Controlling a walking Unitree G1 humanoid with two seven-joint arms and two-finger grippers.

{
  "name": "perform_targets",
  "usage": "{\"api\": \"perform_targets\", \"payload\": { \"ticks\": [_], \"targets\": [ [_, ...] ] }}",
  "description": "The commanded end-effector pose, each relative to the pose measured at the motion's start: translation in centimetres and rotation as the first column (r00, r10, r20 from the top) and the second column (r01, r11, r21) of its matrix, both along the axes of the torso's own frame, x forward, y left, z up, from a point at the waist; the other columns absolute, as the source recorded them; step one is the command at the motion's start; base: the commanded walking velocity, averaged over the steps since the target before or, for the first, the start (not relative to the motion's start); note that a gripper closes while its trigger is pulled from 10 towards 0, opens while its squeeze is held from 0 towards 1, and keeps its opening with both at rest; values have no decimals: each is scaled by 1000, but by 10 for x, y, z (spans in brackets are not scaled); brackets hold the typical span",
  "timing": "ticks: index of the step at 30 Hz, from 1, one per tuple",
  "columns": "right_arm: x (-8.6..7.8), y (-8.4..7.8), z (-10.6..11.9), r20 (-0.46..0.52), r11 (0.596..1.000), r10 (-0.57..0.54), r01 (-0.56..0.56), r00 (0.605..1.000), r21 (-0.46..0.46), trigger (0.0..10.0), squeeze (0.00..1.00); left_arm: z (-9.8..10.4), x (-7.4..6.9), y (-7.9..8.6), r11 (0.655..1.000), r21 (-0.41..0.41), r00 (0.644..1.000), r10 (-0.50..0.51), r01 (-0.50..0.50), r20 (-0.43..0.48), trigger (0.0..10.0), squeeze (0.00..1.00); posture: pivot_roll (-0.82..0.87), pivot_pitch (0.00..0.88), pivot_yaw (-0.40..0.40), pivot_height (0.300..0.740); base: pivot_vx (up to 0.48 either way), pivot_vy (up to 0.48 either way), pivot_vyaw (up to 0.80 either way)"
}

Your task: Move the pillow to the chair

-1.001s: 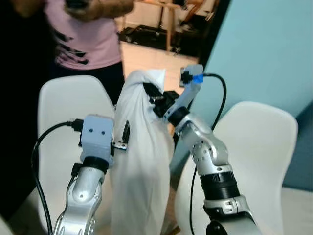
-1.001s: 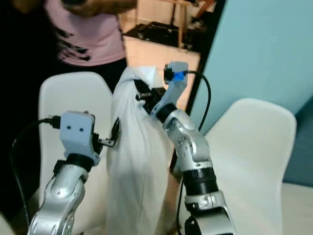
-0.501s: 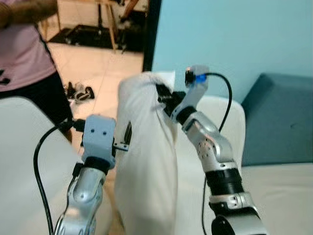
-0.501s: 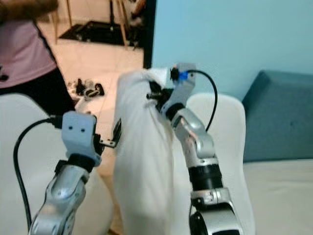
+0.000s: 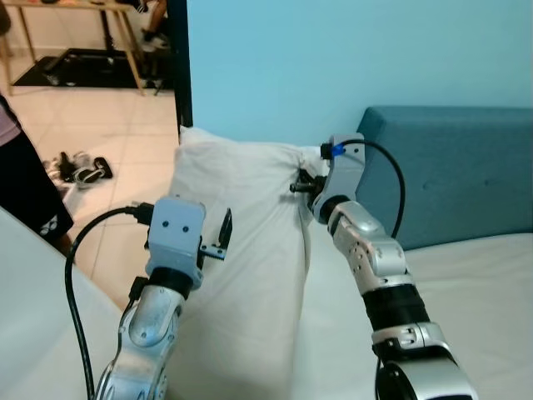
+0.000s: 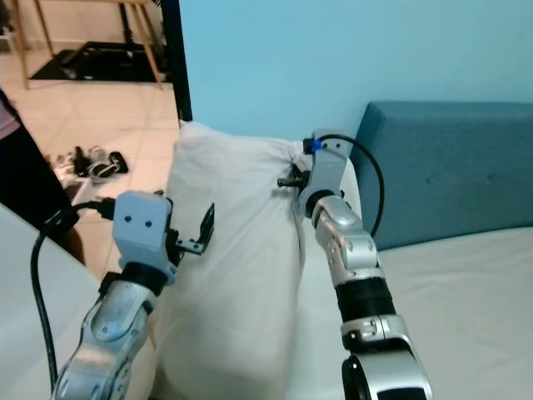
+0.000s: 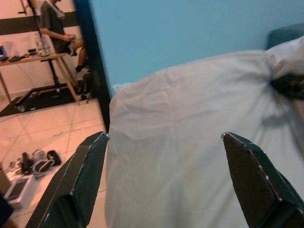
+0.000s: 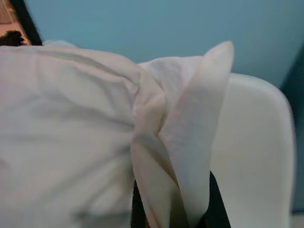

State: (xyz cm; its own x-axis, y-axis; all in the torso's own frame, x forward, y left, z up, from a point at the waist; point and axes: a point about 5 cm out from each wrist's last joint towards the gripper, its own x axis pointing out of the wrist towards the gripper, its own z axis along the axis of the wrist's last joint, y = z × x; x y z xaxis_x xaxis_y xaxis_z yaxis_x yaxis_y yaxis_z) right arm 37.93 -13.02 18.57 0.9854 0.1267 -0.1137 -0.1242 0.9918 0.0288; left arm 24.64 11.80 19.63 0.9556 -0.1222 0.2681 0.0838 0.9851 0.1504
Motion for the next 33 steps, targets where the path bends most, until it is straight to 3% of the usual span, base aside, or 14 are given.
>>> {"api": "perform_targets", "payload": {
  "ticks": [1,4,6,7,21,22,24,29,33],
  "targets": [
    [3,-11,4,5,997,-60,60,998,-42,10000,0,0,0,-1,1000,3,1000,-6,6,0,10000,0,107,0,-110,740,0,0,0],
    [2,-22,-20,-110,980,-100,79,989,-181,10000,0,1,0,-1,1000,0,1000,-5,5,2,10000,0,109,0,-112,740,0,0,0],
    [2,-22,-20,-110,980,-100,79,989,-181,10000,0,1,0,-1,1000,0,1000,-5,5,2,10000,0,109,0,-112,740,0,0,0],
    [0,-29,-37,-172,967,-114,69,979,-246,10000,0,1,0,-1,1000,-2,1000,-4,4,1,10000,0,108,0,-109,740,0,0,0],
    [-3,-45,-60,-283,949,-185,96,941,-301,10000,0,1,-1,0,1000,1,1000,-3,3,-3,10000,0,113,0,-110,726,0,0,0],
    [-8,-67,-74,-318,912,-269,134,909,-388,10000,0,1,-1,0,1000,-5,1000,-8,8,-5,10000,0,112,0,-109,716,0,0,0],
    [-11,-84,-78,-315,885,-328,173,891,-432,10000,0,1,-2,0,1000,-12,1000,-17,17,-7,10000,0,112,0,-109,706,0,0,0],
    [-14,-106,-79,-301,856,-390,222,870,-467,10000,0,1,-2,-1,999,-25,999,-29,29,-13,10000,0,112,0,-110,686,0,0,0],
    [-15,-111,-80,-298,850,-399,229,867,-474,10000,0,1,-3,-1,999,-27,999,-33,33,-14,10000,0,111,0,-111,676,0,0,0]
  ]
}}
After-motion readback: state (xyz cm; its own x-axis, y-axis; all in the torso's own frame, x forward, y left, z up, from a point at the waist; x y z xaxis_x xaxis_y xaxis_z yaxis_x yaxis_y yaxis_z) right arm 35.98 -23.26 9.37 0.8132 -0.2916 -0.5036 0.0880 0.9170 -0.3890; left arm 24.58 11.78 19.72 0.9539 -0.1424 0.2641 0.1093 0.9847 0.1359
